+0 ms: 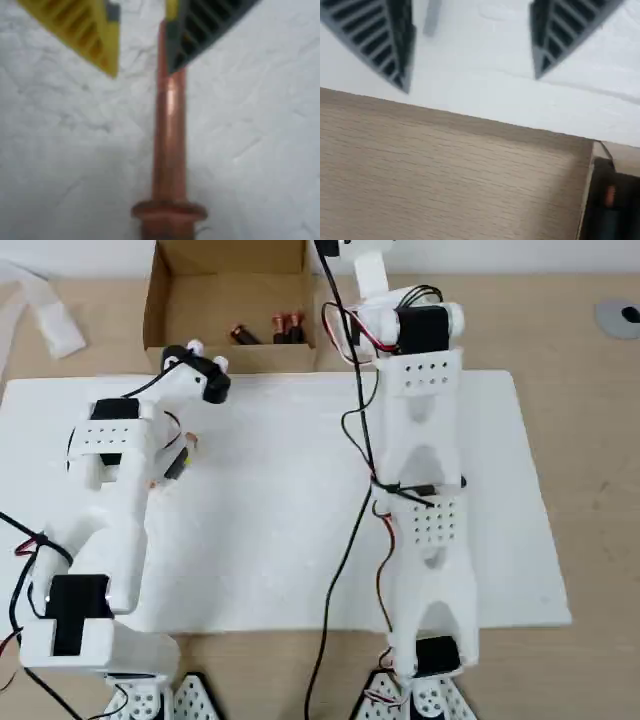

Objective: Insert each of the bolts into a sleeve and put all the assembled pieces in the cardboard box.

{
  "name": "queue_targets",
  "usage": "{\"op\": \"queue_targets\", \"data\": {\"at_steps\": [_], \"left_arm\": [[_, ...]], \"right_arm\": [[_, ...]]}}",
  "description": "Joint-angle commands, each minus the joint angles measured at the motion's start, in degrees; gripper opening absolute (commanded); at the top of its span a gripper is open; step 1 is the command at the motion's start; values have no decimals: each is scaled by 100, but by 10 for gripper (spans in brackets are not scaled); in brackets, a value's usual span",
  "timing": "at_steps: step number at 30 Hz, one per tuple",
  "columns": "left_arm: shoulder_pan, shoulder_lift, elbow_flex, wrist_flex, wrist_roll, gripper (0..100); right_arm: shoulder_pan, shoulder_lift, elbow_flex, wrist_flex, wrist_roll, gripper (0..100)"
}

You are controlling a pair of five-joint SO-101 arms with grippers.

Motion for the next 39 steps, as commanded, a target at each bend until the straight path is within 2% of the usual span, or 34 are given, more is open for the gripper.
{"op": "queue_targets", "data": {"at_steps": [1,14,27,31,36,39], "left_arm": [[193,-40,-9,-114,-18,74],[149,-40,589,-1336,-26,74],[132,-40,1266,-3095,-62,74],[149,163,1371,-3288,-158,74],[123,813,1310,-3244,-782,74],[53,910,932,-2813,-809,74]], "right_arm": [[110,-171,-277,-18,-44,196],[110,-154,-277,-18,-44,196],[110,-145,-277,9,-44,196],[101,-145,-277,9,-44,195],[101,-145,-277,9,-44,195],[92,-145,-277,9,-44,195]]}}
